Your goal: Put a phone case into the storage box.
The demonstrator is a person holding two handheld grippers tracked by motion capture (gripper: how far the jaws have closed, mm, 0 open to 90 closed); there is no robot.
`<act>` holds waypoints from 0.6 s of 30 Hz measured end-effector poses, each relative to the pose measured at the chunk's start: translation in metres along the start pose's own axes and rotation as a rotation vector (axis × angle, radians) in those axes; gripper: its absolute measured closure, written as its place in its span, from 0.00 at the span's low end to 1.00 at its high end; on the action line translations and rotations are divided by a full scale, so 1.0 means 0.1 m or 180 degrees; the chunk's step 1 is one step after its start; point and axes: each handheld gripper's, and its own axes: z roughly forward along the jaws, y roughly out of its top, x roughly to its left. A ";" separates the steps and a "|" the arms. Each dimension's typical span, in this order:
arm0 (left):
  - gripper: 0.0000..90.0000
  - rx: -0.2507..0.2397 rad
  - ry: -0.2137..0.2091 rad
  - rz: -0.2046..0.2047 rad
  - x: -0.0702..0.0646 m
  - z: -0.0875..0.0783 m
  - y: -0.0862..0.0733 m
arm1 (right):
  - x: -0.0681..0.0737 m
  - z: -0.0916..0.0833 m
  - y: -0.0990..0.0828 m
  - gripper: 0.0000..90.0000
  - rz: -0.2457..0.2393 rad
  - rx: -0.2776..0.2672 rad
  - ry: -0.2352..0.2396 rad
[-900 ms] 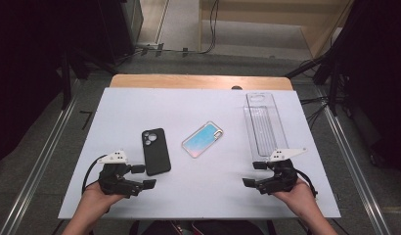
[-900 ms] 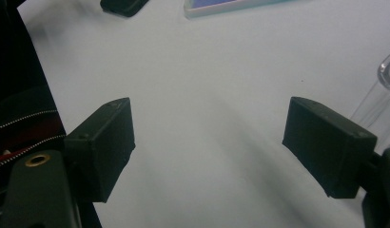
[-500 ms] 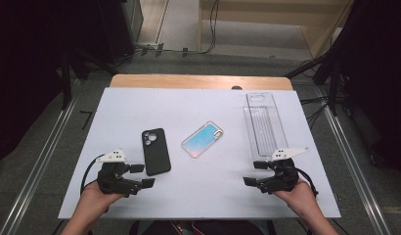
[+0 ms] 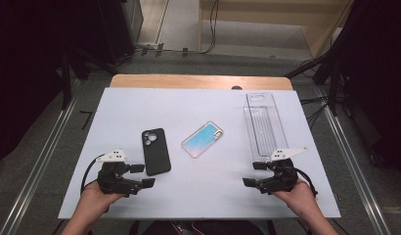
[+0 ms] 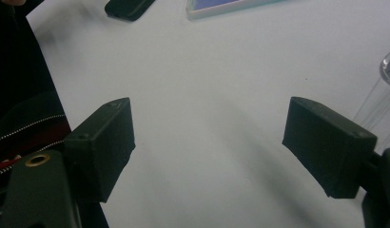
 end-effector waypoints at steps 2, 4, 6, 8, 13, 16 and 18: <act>0.26 0.0002 0.0001 0.0000 0.00 0.00 0.00 | 0.00 0.00 0.00 0.18 -0.0011 -0.0004 0.0001; 0.26 0.0011 0.0002 0.0002 0.00 0.00 0.00 | 0.00 0.00 0.00 0.18 -0.0011 -0.0006 -0.0006; 0.26 0.0013 0.0000 -0.0001 0.00 0.01 0.00 | 0.00 0.00 0.00 0.18 -0.0007 -0.0007 -0.0007; 0.26 0.0016 -0.0001 0.0001 0.00 0.01 0.00 | 0.00 0.00 0.00 0.18 -0.0008 -0.0009 -0.0009; 0.26 0.0024 0.0009 0.0001 0.00 0.01 0.01 | 0.00 0.00 0.00 0.18 -0.0006 -0.0011 -0.0012; 0.26 0.0019 0.0007 0.0012 -0.01 0.01 0.01 | 0.00 0.00 -0.01 0.18 -0.0003 -0.0010 -0.0007; 0.26 0.0020 0.0005 0.0019 -0.02 0.01 0.02 | 0.00 0.00 -0.01 0.18 -0.0002 -0.0005 -0.0009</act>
